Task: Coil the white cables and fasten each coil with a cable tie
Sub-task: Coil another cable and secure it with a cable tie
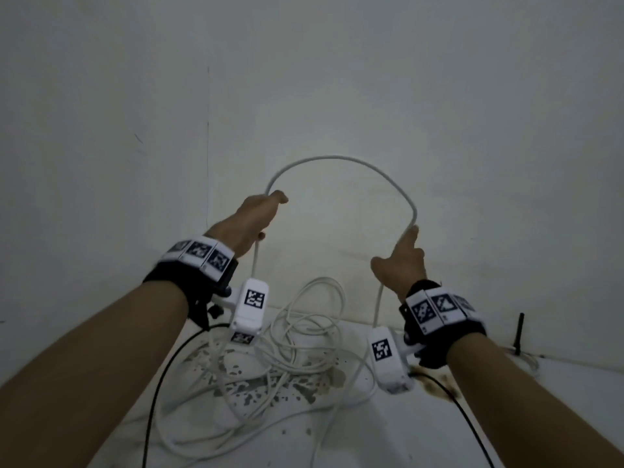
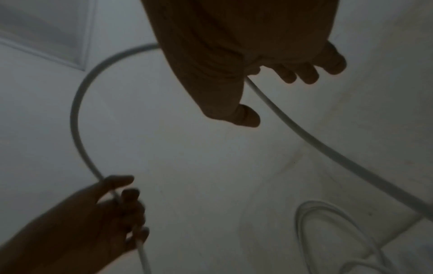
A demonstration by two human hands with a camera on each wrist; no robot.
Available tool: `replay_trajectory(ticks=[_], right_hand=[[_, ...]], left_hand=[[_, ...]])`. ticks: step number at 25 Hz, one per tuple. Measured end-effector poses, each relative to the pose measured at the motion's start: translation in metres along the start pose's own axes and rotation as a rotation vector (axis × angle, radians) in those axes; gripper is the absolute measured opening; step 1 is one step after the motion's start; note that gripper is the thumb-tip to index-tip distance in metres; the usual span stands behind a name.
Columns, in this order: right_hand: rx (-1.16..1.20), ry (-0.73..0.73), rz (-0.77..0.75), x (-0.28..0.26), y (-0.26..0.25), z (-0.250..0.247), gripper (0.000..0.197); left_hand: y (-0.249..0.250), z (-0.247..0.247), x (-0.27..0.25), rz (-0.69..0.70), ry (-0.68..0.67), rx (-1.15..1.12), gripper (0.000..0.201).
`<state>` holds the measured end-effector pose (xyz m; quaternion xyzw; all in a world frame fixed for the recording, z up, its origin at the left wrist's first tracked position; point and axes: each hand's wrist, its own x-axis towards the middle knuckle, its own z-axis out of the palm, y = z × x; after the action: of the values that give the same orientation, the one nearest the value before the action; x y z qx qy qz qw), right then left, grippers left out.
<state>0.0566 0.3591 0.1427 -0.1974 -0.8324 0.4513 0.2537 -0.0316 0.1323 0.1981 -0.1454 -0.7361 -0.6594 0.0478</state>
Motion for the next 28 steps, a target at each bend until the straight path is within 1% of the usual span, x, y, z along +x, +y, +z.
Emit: replay_trajectory(ticks=[1, 2, 3, 5, 6, 7, 8, 9, 10, 11, 13, 14, 15, 16, 17, 18, 19, 20, 21, 22, 23, 24, 25, 26, 27, 28], right_hand=[[0.041, 0.033, -0.056, -0.009, -0.004, 0.001, 0.106], [0.091, 0.088, -0.112, -0.01, -0.008, 0.002, 0.111], [0.132, 0.13, -0.131, -0.014, -0.015, 0.001, 0.113], [0.21, 0.179, -0.139, -0.021, -0.035, -0.009, 0.112], [0.221, 0.178, -0.174, -0.025, -0.044, -0.013, 0.106], [0.203, 0.17, -0.241, -0.03, -0.052, -0.017, 0.093], [0.141, 0.175, -0.343, -0.033, -0.055, -0.019, 0.073], [0.05, 0.162, -0.461, -0.038, -0.058, -0.021, 0.05], [-0.022, 0.086, -0.555, -0.04, -0.06, -0.023, 0.031], [-0.056, -0.06, -0.591, -0.044, -0.059, -0.024, 0.022], [-0.043, -0.414, -0.523, -0.054, -0.053, -0.024, 0.011], [-0.072, -0.529, -0.506, -0.06, -0.052, -0.026, 0.007], [-0.081, -0.59, -0.506, -0.066, -0.052, -0.028, 0.006], [-0.027, -0.616, -0.512, -0.067, -0.052, -0.03, 0.011], [0.105, -0.598, -0.503, -0.065, -0.053, -0.032, 0.019], [0.277, -0.537, -0.443, -0.061, -0.053, -0.035, 0.026], [0.443, -0.428, -0.333, -0.053, -0.052, -0.039, 0.029], [0.554, -0.284, -0.208, -0.038, -0.049, -0.044, 0.03], [0.587, -0.134, -0.09, -0.022, -0.043, -0.05, 0.03], [0.494, -0.003, 0.012, -0.007, -0.032, -0.054, 0.039], [0.29, 0.073, 0.089, 0.003, -0.019, -0.058, 0.061], [0.011, 0.103, 0.125, 0.01, -0.001, -0.06, 0.085], [-0.256, 0.106, 0.094, 0.013, 0.014, -0.06, 0.103], [-0.454, 0.093, -0.012, 0.009, 0.022, -0.056, 0.111], [-0.552, 0.007, -0.169, 0.004, 0.026, -0.05, 0.112], [-0.581, -0.15, -0.317, -0.002, 0.027, -0.042, 0.107]], left_hand=[[0.011, 0.006, 0.003, 0.029, -0.011, -0.037, 0.035], [0.019, 0.011, 0.003, 0.052, -0.036, -0.129, 0.027], [0.025, 0.014, 0.002, 0.063, -0.066, -0.257, 0.023], [0.031, 0.018, -0.005, 0.013, -0.14, -0.555, 0.034], [0.03, 0.019, -0.008, -0.015, -0.162, -0.707, 0.038], [0.028, 0.021, -0.009, -0.037, -0.18, -0.837, 0.04], [0.025, 0.023, -0.011, -0.061, -0.196, -0.891, 0.042], [0.022, 0.027, -0.013, -0.086, -0.227, -0.885, 0.046], [0.021, 0.032, -0.016, -0.115, -0.268, -0.831, 0.049], [0.02, 0.037, -0.019, -0.15, -0.307, -0.77, 0.051], [0.018, 0.046, -0.025, -0.227, -0.341, -0.673, 0.047], [0.016, 0.05, -0.027, -0.254, -0.378, -0.638, 0.042], [0.013, 0.053, -0.03, -0.279, -0.442, -0.596, 0.037], [0.009, 0.057, -0.034, -0.29, -0.522, -0.503, 0.032], [0.003, 0.06, -0.038, -0.282, -0.597, -0.339, 0.029], [-0.003, 0.065, -0.044, -0.274, -0.655, -0.126, 0.026], [-0.01, 0.069, -0.05, -0.278, -0.698, 0.089, 0.023], [-0.015, 0.071, -0.055, -0.284, -0.731, 0.273, 0.024], [-0.02, 0.072, -0.06, -0.292, -0.765, 0.421, 0.028], [-0.024, 0.072, -0.063, -0.298, -0.803, 0.524, 0.032], [-0.025, 0.071, -0.065, -0.293, -0.835, 0.587, 0.036], [-0.028, 0.071, -0.063, -0.264, -0.847, 0.622, 0.037], [-0.028, 0.071, -0.06, -0.202, -0.823, 0.643, 0.036], [-0.027, 0.069, -0.057, -0.125, -0.76, 0.652, 0.035], [-0.025, 0.069, -0.053, -0.052, -0.681, 0.642, 0.036], [-0.023, 0.069, -0.05, 0.002, -0.613, 0.607, 0.037]])
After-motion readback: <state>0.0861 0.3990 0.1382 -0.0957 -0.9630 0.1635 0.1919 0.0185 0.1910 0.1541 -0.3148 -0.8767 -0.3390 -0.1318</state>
